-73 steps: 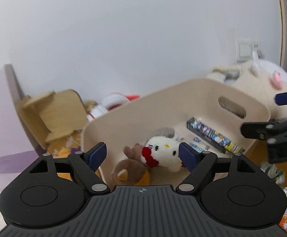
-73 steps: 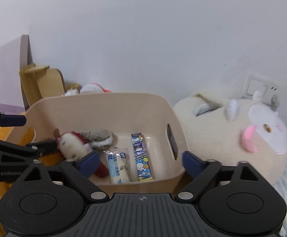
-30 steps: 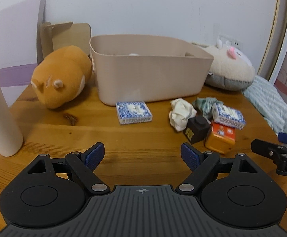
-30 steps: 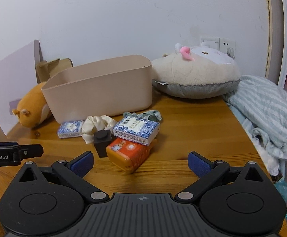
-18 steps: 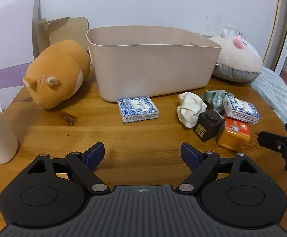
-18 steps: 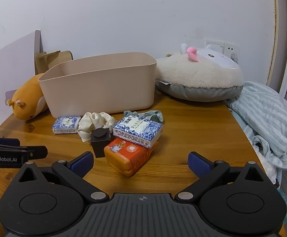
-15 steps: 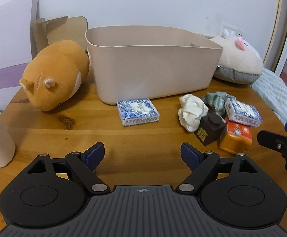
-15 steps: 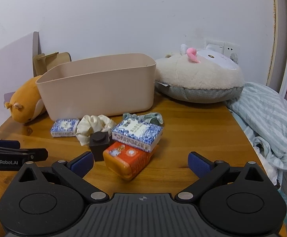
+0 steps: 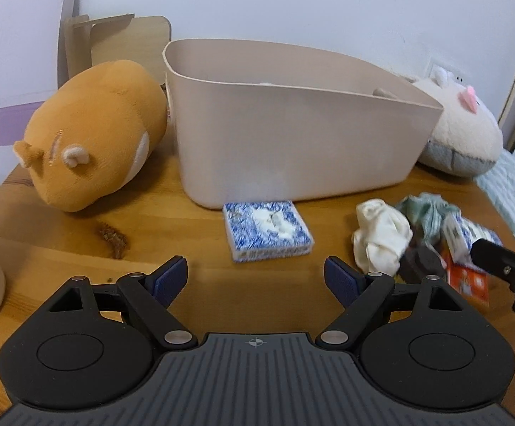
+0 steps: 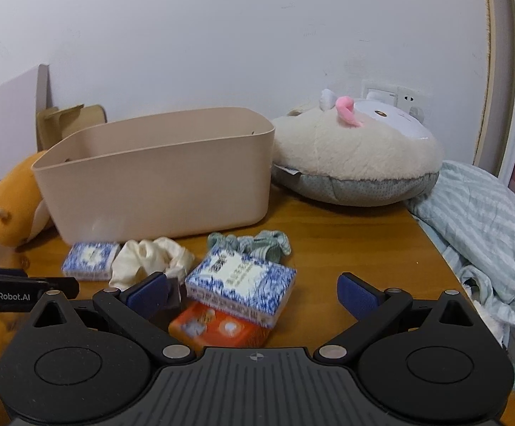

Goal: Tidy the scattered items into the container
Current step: 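Move both tools back toward the blue-and-white tissue packs, then grasp a blue-and-white tissue pack with each tool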

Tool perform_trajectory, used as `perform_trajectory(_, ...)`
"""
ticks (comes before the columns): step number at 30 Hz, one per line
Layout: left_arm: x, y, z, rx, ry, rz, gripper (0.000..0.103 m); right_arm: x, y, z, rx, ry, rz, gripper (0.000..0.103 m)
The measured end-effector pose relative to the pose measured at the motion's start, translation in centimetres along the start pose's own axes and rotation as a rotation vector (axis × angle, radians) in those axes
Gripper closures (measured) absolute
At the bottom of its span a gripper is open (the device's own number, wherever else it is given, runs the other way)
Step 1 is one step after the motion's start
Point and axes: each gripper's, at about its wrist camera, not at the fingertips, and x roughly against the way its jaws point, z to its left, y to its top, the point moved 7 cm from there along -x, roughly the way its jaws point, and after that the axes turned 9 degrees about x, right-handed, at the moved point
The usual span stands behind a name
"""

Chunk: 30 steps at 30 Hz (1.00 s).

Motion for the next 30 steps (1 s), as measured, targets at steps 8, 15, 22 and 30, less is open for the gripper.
perform_trajectory(8,-1.8,0.7,-0.6,0.002,0.008,-0.006,0.017,-1.8,0.2,0.6,0.002,-0.032,0.014,0.001)
perform_trajectory(15,-4.5,1.8,-1.4,-0.002,0.071,-0.014,0.017,-3.0,-0.2,0.5,-0.008,-0.04,0.044,0.01)
perform_trajectory(22,-6.1,1.2,-1.9,-0.037,0.145,-0.017,0.017,-3.8,-0.6,0.2,-0.025,-0.036,0.055,0.017)
perform_trajectory(30,-5.5,0.8,-1.2,-0.04,0.144,-0.034,0.037,-3.6,-0.7,-0.2,-0.053,-0.012,0.054,0.028)
